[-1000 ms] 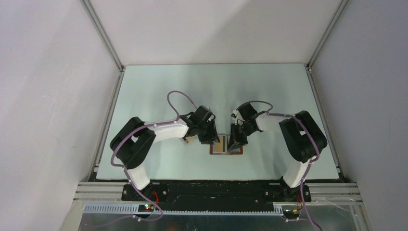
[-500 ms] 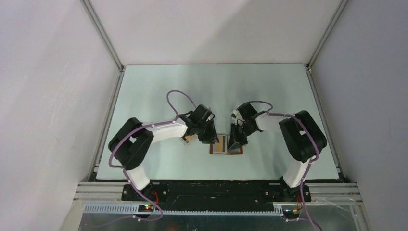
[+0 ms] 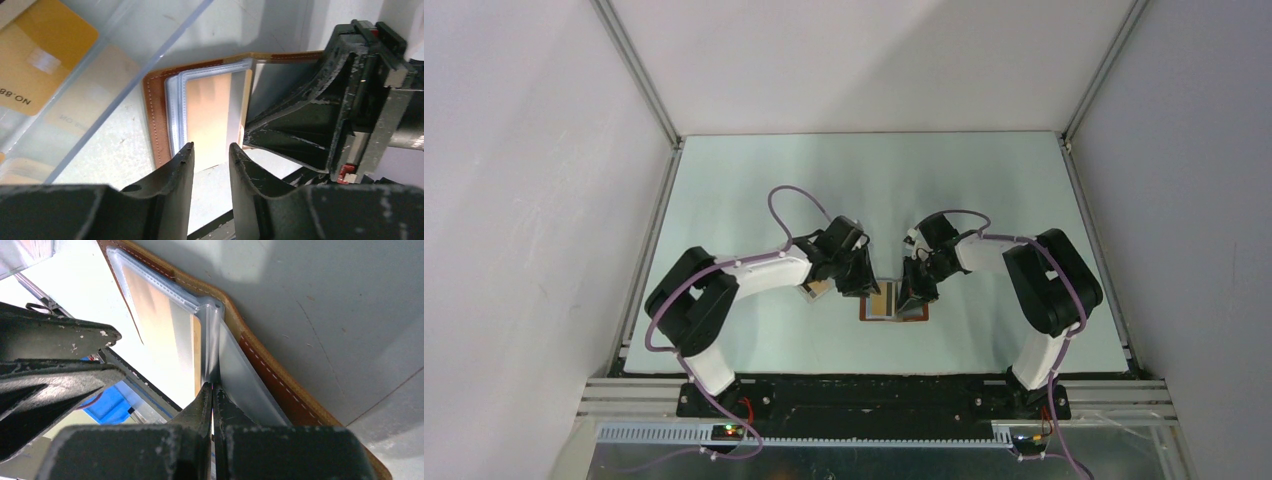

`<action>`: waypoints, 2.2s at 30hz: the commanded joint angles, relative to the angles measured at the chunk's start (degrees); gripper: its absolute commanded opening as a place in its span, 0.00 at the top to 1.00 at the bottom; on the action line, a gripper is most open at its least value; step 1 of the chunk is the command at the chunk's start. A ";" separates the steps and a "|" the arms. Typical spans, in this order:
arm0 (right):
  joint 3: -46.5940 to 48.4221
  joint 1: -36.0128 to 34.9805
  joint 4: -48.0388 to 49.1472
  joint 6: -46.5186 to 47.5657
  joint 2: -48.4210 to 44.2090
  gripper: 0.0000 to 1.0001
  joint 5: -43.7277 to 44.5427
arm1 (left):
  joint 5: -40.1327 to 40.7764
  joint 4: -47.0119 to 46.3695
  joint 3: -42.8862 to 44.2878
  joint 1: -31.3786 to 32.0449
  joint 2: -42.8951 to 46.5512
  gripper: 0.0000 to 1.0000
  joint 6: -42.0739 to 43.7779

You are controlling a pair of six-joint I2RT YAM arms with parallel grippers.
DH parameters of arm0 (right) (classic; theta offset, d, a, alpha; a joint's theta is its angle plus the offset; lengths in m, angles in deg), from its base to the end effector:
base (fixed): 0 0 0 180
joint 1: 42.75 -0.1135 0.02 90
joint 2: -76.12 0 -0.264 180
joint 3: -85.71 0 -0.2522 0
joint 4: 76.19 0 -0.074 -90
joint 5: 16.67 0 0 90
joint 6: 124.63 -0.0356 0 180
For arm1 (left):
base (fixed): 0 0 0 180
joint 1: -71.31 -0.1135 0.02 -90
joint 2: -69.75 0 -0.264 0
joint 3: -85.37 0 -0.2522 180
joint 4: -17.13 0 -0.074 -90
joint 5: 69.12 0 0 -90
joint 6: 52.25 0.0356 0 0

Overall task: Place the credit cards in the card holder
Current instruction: Insert the credit card into the card holder.

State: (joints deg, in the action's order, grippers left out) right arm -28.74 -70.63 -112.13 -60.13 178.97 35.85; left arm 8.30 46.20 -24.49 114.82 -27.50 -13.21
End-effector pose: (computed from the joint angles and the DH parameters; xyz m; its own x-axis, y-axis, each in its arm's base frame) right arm 0.2628 0.1636 0.1202 -0.9905 -0.1375 -0.0094 -0.1106 0.7518 0.6500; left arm 0.2400 -0.2386 0.1701 -0.9697 -0.1247 -0.2100 0.0106 0.8375 -0.5463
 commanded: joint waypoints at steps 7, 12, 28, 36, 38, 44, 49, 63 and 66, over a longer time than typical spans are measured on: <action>0.74 -0.09 0.18 0.43 1.43 1.00 1.70 | 1.87 -0.29 0.77 2.10 -3.93 0.62 0.93; 0.77 -0.06 0.11 0.47 1.51 1.00 1.50 | 1.66 -0.32 1.67 2.87 -5.69 0.62 0.56; 0.72 -0.07 0.02 0.72 2.05 1.00 0.92 | 0.57 -0.35 3.73 3.04 1.51 0.66 -0.28; 0.72 -0.06 0.03 0.79 2.13 1.00 0.57 | 0.05 -0.34 4.86 4.13 -0.23 0.69 -0.26; 0.72 -0.07 -0.12 0.72 1.85 1.00 0.56 | 0.31 -0.31 5.06 4.28 -0.23 0.72 -0.17; 0.75 0.37 -1.37 0.78 -0.50 1.00 0.58 | 1.54 0.43 5.27 4.36 0.09 0.92 0.22; 0.77 1.28 -3.41 0.89 -5.06 0.99 0.94 | 4.03 4.37 6.85 4.36 0.76 1.00 1.08; 0.77 4.06 -5.41 1.57 -7.58 0.95 1.38 | 12.10 23.12 22.52 6.39 -5.61 1.00 4.81; 0.75 4.36 -5.45 1.93 -7.82 0.95 1.19 | 14.63 26.27 24.71 6.97 -7.99 1.00 4.85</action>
State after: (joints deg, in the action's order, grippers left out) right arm -28.54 -66.72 -116.58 -59.34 172.04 36.95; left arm 18.27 65.65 -3.39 120.59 -32.97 -9.95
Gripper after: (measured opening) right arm 0.047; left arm 0.006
